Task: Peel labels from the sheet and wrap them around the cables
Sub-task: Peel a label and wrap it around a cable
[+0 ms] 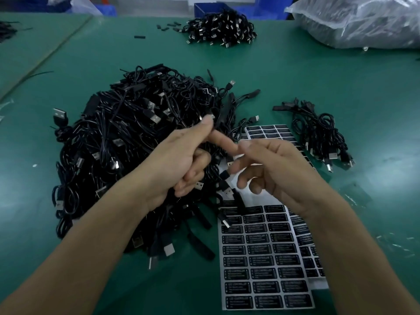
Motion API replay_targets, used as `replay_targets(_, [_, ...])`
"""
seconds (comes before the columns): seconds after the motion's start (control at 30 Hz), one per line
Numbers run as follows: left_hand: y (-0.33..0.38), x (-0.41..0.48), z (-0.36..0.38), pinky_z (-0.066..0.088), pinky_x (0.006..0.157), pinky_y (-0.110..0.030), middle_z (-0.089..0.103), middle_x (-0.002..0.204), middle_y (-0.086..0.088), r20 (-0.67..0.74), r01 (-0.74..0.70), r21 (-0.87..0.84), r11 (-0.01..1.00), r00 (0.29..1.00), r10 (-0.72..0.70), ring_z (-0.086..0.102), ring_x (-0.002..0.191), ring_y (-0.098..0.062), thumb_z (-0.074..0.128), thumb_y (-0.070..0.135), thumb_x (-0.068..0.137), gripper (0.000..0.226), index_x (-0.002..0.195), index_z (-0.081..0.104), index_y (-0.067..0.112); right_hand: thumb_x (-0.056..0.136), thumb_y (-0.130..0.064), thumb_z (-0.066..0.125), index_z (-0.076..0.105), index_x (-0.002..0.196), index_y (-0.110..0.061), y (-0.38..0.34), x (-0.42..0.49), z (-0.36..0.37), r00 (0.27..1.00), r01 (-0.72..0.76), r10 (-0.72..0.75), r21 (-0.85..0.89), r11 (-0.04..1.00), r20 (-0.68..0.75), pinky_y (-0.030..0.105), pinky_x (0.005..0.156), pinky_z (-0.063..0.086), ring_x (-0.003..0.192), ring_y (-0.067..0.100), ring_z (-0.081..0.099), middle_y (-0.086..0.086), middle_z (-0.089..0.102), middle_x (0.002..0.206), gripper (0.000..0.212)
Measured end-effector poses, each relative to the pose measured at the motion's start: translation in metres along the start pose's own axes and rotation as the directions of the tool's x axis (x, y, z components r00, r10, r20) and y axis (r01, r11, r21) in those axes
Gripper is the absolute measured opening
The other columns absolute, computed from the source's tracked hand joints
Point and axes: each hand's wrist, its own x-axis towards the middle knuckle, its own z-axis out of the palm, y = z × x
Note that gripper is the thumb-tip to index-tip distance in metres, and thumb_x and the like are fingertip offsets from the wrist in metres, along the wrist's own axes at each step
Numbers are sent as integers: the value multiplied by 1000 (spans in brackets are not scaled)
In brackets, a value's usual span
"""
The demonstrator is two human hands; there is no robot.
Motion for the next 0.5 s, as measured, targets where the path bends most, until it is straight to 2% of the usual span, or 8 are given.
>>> replay_targets(0.1, [1, -2, 3, 33, 34, -17, 40, 43, 4, 92, 6, 122, 992, 996, -17, 32, 30, -7, 42, 44, 104, 47, 89, 80, 22, 81, -45, 63, 73, 99, -10, 1, -1, 2, 996, 55, -50, 81, 995, -68, 20, 46, 44, 60, 16, 64, 8, 72, 82, 41])
replay_targets(0.17, [0, -2, 4, 38, 35, -19, 46, 46, 3, 102, 31, 149, 988, 994, -47, 39, 31, -9, 46, 34, 104, 42, 87, 81, 19, 80, -40, 64, 73, 100, -12, 2, -1, 1, 990, 111, -102, 89, 990, -99, 20, 47, 43, 60, 14, 62, 7, 71, 81, 35])
replay_targets(0.23, [0, -2, 4, 36, 34, -19, 47, 46, 1, 112, 64, 156, 986, 990, -82, 38, 29, -10, 48, 28, 103, 39, 86, 80, 16, 78, -33, 67, 75, 97, -14, 4, -2, 0, 981, 160, -150, 81, 984, -119, 19, 47, 40, 59, 12, 58, 5, 70, 79, 28])
replay_targets(0.33, [0, -2, 4, 31, 32, -16, 45, 44, -2, 142, 92, 163, 982, 983, -116, 29, 27, -10, 44, 24, 104, 38, 89, 79, 18, 72, -31, 73, 74, 77, -20, 5, -3, -2, 972, 205, -194, 78, 976, -129, 19, 48, 38, 56, 11, 55, 3, 68, 73, 12])
replay_targets(0.4, [0, -2, 7, 29, 32, -15, 49, 46, -4, 121, 84, 156, 984, 987, -104, 28, 27, -9, 43, 26, 105, 36, 93, 76, 21, 74, -28, 74, 70, 68, -23, 6, -3, -3, 969, 226, -216, 76, 971, -123, 20, 48, 37, 54, 11, 53, 3, 67, 70, 9])
replay_targets(0.5, [-3, -1, 12, 28, 32, -16, 57, 51, -3, 60, -4, 212, 977, 998, -9, 32, 29, -7, 49, 39, 102, 28, 99, 74, 25, 76, -28, 74, 72, 67, -22, 6, -3, -2, 961, 256, -255, -9, 967, -108, 20, 49, 38, 52, 9, 51, 5, 68, 69, 11])
